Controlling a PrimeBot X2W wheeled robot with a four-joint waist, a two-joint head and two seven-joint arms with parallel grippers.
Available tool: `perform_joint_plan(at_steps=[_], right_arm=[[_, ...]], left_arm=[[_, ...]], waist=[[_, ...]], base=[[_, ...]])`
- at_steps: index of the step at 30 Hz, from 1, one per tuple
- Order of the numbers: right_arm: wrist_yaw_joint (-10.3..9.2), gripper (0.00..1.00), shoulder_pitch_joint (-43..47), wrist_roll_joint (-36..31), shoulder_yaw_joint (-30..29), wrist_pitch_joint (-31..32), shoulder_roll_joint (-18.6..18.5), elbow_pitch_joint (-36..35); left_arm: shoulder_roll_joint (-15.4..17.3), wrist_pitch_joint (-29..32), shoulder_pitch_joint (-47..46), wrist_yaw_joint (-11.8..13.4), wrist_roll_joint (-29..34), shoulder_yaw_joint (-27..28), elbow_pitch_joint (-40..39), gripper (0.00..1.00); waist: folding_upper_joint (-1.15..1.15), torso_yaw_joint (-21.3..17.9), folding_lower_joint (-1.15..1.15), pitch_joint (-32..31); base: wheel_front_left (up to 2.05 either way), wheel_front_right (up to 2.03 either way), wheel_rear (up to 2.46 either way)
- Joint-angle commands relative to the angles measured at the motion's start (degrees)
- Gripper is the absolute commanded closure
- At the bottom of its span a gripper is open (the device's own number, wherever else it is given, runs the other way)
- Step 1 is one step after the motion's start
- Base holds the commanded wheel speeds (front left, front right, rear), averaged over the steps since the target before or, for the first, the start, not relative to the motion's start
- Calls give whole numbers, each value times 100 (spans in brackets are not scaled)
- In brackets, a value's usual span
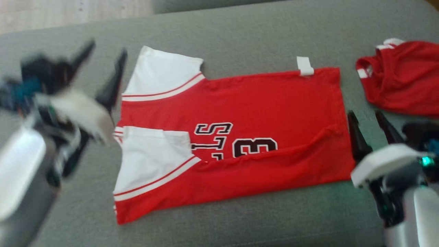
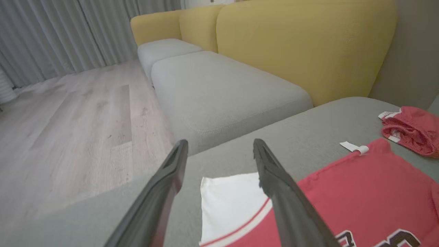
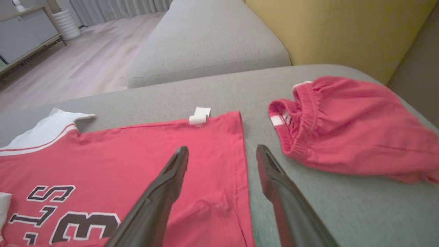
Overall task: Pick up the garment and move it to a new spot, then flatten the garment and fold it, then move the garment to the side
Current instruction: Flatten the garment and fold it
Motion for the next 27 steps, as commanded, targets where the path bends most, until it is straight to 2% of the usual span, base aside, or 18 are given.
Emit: perform_joint_plan(at_steps=[1, 7, 10, 18, 27], right_arm=[[39, 0, -226, -46, 191, 32, -48, -230], [39, 0, -811, -91, 675, 165, -48, -357], [39, 0, -1041, -60, 895, 195, -48, -426], [39, 0, -1327, 28, 1122, 172, -48, -675], [39, 0, -1361, 121, 1229, 101, -48, -852]], left_arm=[[257, 92, -447, -94, 112, 224, -48, 0], [243, 625, -1602, -636, 216, -46, 1018, 0], [244, 729, -1897, -726, 218, -57, 1548, 0], [392, 934, -2176, -768, 218, -45, 2555, 0], [686, 1150, -2291, -609, 273, 32, 3000, 0]], waist=[[0, -165, -1, 153], [0, -590, -1, 548], [0, -829, -1, 797], [0, -1275, -1, 1381], [0, -1454, -1, 1648]], base=[[0, 0, 0], [0, 0, 0], [0, 0, 0], [0, 0, 0], [0, 0, 0]])
